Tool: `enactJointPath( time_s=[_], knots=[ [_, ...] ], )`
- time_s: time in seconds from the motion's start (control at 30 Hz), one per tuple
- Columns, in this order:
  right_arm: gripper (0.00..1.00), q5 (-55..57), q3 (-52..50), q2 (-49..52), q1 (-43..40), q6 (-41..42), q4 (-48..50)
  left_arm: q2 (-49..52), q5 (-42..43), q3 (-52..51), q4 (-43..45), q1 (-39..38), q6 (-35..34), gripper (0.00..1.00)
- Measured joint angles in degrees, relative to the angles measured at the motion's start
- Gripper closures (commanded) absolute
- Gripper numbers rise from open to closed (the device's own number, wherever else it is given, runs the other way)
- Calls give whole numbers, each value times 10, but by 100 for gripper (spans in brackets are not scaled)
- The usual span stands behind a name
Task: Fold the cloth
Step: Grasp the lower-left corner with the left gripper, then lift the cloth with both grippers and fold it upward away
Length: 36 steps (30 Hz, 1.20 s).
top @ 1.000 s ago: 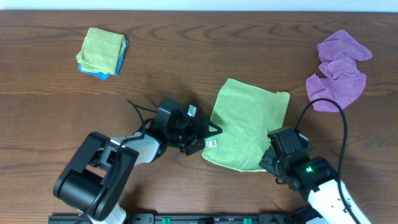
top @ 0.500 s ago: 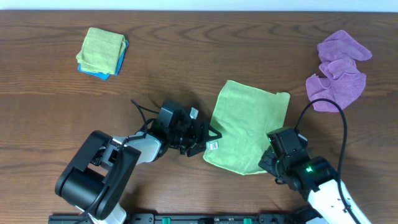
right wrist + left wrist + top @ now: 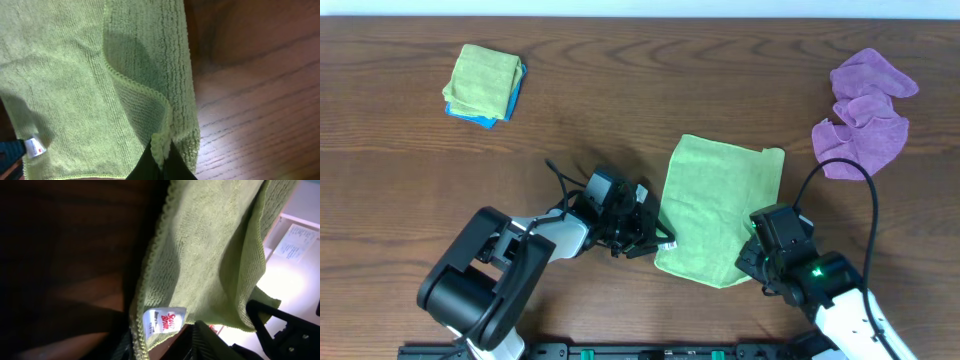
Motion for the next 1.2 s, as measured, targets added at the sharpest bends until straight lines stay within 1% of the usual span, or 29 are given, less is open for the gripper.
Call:
enactJointPath(
  time_s=[0.07, 0.1, 0.27, 0.37, 0.5, 0.53, 0.6, 0.73, 0.8, 0.87, 0.93, 1.07, 1.2],
  knots=[
    [98, -2, 0, 0, 0, 0, 0, 1, -9, -1, -6, -1, 6, 85],
    [98, -2, 0, 0, 0, 0, 1, 2, -11, -2, -6, -1, 3, 94],
    [99, -6, 0, 0, 0, 0, 8, 8, -17, -4, -8, -3, 16, 94],
    [98, -12, 0, 0, 0, -12, 51, 11, -12, 3, -19, 0, 48, 94],
    [98, -15, 0, 0, 0, -48, 131, 26, -19, 62, -96, 19, 100, 94],
    [99, -13, 0, 3, 0, -60, 166, 29, -24, 84, -114, 28, 113, 94],
    [99, -10, 1, 15, 0, -73, 202, 33, -38, 141, -160, 49, 140, 94],
    [99, -5, 3, 79, -10, -99, 321, 33, -75, 243, -220, 83, 187, 94],
    [99, -7, 5, 128, -24, -111, 397, 33, -100, 290, -239, 104, 210, 94],
    [99, -9, 10, 174, -45, -117, 457, 33, -122, 321, -250, 121, 227, 94],
    [99, -16, 30, 223, -71, -121, 495, 33, -144, 350, -251, 140, 238, 94],
    [99, -35, 125, 323, -108, -144, 524, 33, -181, 395, -250, 179, 251, 94],
    [98, -61, 247, 403, -113, -171, 512, 33, -196, 409, -250, 206, 258, 94]
  ],
)
